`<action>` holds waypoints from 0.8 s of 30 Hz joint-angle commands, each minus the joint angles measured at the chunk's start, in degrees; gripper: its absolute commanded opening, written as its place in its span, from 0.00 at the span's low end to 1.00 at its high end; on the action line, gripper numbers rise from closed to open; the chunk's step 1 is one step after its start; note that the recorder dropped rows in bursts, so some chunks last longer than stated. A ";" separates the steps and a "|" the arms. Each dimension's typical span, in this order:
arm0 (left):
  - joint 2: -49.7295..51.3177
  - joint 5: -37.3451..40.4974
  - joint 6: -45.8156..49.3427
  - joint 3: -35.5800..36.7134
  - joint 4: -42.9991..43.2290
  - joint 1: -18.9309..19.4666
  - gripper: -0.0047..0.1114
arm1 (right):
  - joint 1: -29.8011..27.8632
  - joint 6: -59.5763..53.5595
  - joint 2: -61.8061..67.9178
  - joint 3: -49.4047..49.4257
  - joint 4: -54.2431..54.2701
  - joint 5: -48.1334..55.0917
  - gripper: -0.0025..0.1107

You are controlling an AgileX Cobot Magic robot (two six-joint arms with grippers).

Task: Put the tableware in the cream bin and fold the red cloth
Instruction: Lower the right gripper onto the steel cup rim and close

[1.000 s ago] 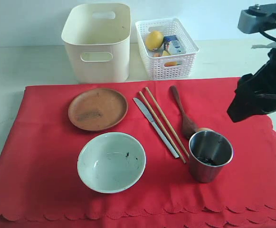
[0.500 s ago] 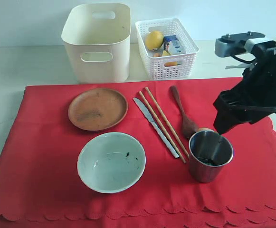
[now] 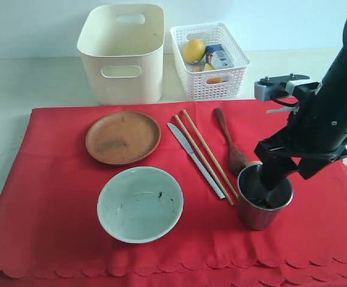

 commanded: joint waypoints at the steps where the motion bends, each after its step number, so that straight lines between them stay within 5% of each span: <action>1: -0.38 -0.67 0.12 -0.04 -0.27 0.11 0.04 | -0.20 -0.43 2.44 0.34 0.40 -0.80 0.63; 13: -0.38 -0.67 0.12 -0.04 -0.27 0.11 0.04 | -0.20 -0.43 6.90 0.34 0.70 -3.30 0.58; 24: -0.38 -0.67 0.12 -0.04 -0.27 0.11 0.04 | -0.20 -0.43 7.38 0.34 1.04 -4.83 0.16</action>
